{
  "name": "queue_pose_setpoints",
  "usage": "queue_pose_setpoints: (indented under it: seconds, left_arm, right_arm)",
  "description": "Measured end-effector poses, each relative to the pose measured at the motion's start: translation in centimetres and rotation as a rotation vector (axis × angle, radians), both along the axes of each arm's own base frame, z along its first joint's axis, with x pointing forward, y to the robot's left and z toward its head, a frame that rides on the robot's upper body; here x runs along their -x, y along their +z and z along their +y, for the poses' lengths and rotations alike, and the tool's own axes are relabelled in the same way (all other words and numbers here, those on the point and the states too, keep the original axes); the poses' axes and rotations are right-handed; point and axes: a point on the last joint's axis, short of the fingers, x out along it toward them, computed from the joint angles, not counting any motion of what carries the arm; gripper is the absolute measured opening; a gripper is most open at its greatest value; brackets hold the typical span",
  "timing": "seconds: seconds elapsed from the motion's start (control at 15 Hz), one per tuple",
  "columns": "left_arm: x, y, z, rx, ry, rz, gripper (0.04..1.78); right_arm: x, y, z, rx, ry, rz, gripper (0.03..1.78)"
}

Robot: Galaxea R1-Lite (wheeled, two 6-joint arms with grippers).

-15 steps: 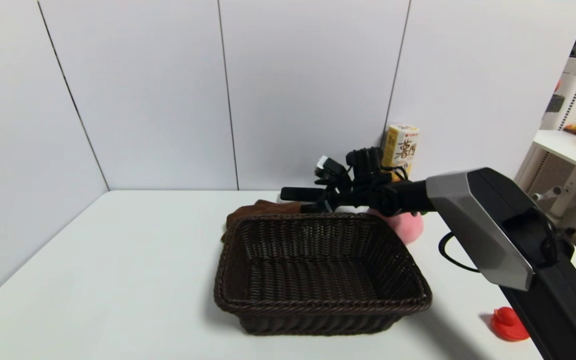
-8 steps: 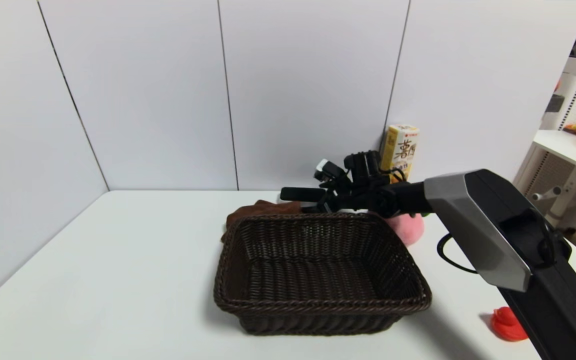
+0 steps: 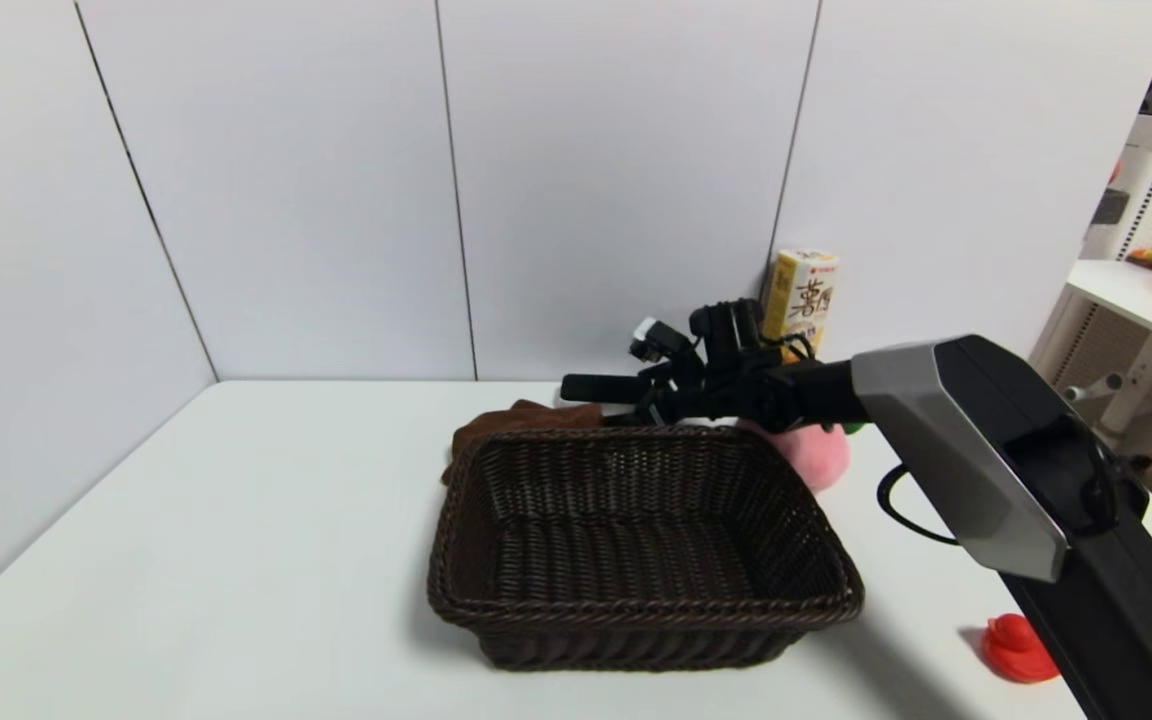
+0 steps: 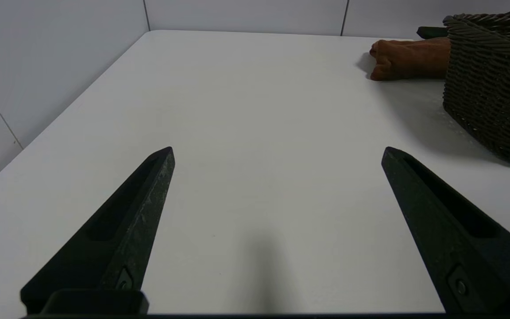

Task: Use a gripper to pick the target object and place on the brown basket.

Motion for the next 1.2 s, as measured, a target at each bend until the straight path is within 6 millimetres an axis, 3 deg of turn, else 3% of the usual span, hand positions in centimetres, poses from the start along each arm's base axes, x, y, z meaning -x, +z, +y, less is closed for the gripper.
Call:
queue_pose_setpoints:
  seconds: [0.6, 0.93, 1.2]
  left_arm:
    - [0.0, 0.0, 0.0, 0.0, 0.0, 0.0, 1.69]
    - [0.0, 0.0, 0.0, 0.0, 0.0, 0.0, 1.69]
    - [0.0, 0.0, 0.0, 0.0, 0.0, 0.0, 1.69]
  right_arm:
    - [0.09, 0.34, 0.16, -0.008, 0.004, -0.002, 1.7]
    - [0.15, 0.29, 0.28, -0.007, 0.006, 0.001, 1.0]
    - [0.17, 0.29, 0.29, -0.005, 0.004, 0.003, 0.85]
